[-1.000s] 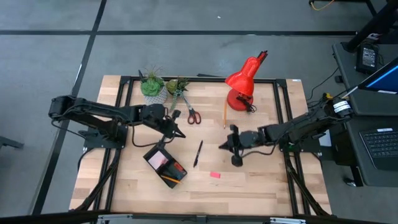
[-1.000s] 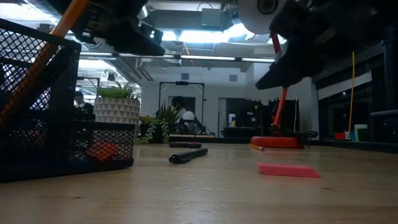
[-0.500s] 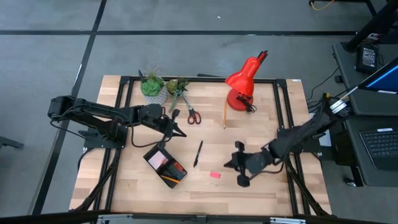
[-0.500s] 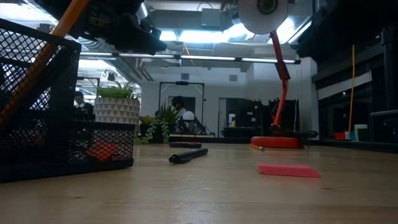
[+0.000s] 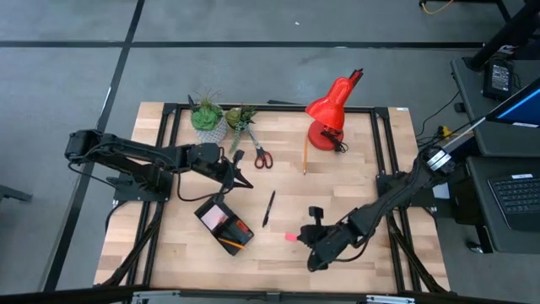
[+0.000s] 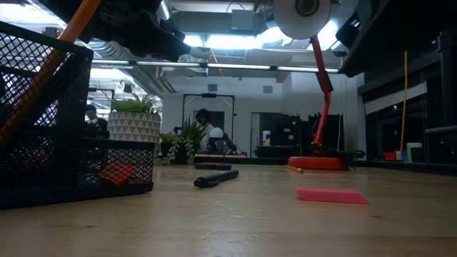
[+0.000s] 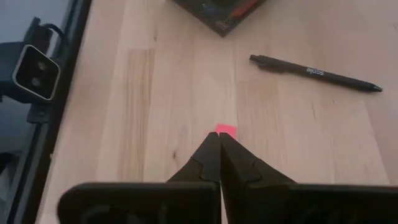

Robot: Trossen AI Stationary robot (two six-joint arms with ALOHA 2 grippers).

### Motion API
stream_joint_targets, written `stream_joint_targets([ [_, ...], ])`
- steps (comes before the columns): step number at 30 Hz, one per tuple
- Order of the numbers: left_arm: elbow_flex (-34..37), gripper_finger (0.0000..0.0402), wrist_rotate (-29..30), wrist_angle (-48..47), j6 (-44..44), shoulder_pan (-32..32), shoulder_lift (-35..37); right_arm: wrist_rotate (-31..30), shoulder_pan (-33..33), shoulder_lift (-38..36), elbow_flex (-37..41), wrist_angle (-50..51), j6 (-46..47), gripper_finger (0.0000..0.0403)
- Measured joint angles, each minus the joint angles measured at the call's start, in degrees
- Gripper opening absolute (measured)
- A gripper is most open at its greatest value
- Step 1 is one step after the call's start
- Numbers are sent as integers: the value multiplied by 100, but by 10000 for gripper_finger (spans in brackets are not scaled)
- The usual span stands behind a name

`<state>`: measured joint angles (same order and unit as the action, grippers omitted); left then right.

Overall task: Pick and place office supplies into organizer
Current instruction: Put the pink eraser into the black desk organizer

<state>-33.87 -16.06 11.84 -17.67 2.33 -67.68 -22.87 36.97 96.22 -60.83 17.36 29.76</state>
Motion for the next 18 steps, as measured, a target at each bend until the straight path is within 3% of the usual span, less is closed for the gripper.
stream_joint_targets([
  [7, 0, 1, 58, -28, 0, -16, -2, 0, -86, 302, -51, 45, 312, 30],
  [18, 0, 5, 108, -310, 2, -16, -7, -169, -95, 918, -51, -254, 603, 157],
])
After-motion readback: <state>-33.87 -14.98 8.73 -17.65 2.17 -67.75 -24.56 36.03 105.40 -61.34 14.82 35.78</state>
